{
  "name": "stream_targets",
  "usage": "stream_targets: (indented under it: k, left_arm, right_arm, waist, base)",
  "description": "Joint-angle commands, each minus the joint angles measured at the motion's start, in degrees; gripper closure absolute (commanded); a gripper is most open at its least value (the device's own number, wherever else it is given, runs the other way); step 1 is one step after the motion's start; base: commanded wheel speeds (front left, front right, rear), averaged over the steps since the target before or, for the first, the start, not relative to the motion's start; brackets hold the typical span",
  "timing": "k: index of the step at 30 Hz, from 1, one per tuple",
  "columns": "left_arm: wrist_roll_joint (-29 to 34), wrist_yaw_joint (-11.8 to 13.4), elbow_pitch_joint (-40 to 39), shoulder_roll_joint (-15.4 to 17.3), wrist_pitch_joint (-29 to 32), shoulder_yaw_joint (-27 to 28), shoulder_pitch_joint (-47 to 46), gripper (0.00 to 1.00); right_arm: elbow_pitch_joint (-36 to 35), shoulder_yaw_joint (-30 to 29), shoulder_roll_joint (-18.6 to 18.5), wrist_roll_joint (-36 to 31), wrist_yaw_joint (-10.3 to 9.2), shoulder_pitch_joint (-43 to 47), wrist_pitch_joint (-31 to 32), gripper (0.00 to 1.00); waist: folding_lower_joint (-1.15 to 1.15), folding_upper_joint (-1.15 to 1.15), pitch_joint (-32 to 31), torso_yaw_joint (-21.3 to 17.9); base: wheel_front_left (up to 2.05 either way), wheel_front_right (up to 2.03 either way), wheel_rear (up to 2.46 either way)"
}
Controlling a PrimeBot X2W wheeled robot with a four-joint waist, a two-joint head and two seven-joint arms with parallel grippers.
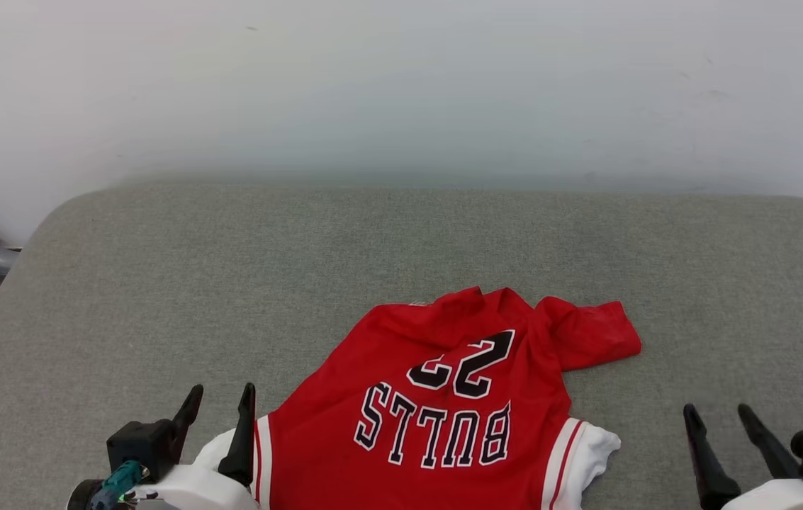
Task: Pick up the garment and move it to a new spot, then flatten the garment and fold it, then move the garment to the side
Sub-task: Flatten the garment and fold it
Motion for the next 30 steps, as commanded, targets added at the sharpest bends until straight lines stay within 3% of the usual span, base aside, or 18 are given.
stream_targets:
  k: [1, 5, 6, 10, 21, 28, 29, 30]
  left_arm:
    - [0.67, 0.24, -0.59, -0.01, -1.15, 0.04, -0.56, 0.00]
    - [1.74, 1.00, -2.88, -0.75, -3.01, 0.21, 0.01, 0.00]
    - [2.45, 1.41, -4.47, -1.03, -3.53, 0.08, 0.22, 0.00]
    - [2.99, 1.53, -5.99, -1.28, -3.82, -0.34, -0.23, 0.00]
    - [3.57, 1.06, -7.38, -2.08, -4.13, -0.97, -2.22, 0.00]
    - [3.98, 0.24, -6.32, -3.25, -4.54, -1.19, -4.07, 0.00]
    - [4.05, 0.11, -6.07, -3.34, -4.54, -1.15, -4.20, 0.00]
    - [4.04, 0.08, -5.87, -3.46, -4.59, -1.07, -4.29, 0.00]
  right_arm:
    - [0.38, 0.38, 0.08, 0.25, -0.02, 0.90, 1.15, 0.00]
    - [2.05, 0.97, 0.08, 0.83, -0.02, 2.17, 7.53, 0.00]
    - [3.21, 1.66, 0.01, 0.74, -0.02, 2.69, 13.38, 0.00]
    - [4.86, 3.14, -1.91, 2.09, -0.03, 1.15, 19.15, 0.00]
    - [15.26, 9.49, -8.00, 6.40, -0.02, -10.39, 24.00, 0.00]
    - [24.56, 14.46, -9.44, 7.86, -0.02, -14.69, 28.12, 0.00]
    - [25.64, 15.28, -9.32, 8.18, -0.02, -14.50, 29.26, 0.46]
    - [26.29, 15.95, -9.00, 8.81, 0.00, -14.22, 29.98, 0.69]
  waist:
    - [0.00, 0.00, -0.15, -0.04]
    - [0.00, 0.00, -0.37, 0.10]
    - [0.00, 0.00, -0.26, 0.75]
    - [0.00, 0.00, 0.32, 2.16]
    - [0.00, 0.00, 5.76, 6.45]
    - [0.00, 0.00, 8.37, 8.47]
    - [0.00, 0.00, 8.43, 8.62]
    - [0.00, 0.00, 8.46, 8.73]
  base:
    - [0.00, 0.00, 0.00]
    - [0.00, 0.00, 0.00]
    - [0.00, 0.00, 0.00]
    - [0.00, 0.00, 0.00]
    - [0.00, 0.00, 0.00]
    - [0.00, 0.00, 0.00]
    - [0.00, 0.00, 0.00]
    - [0.00, 0.00, 0.00]
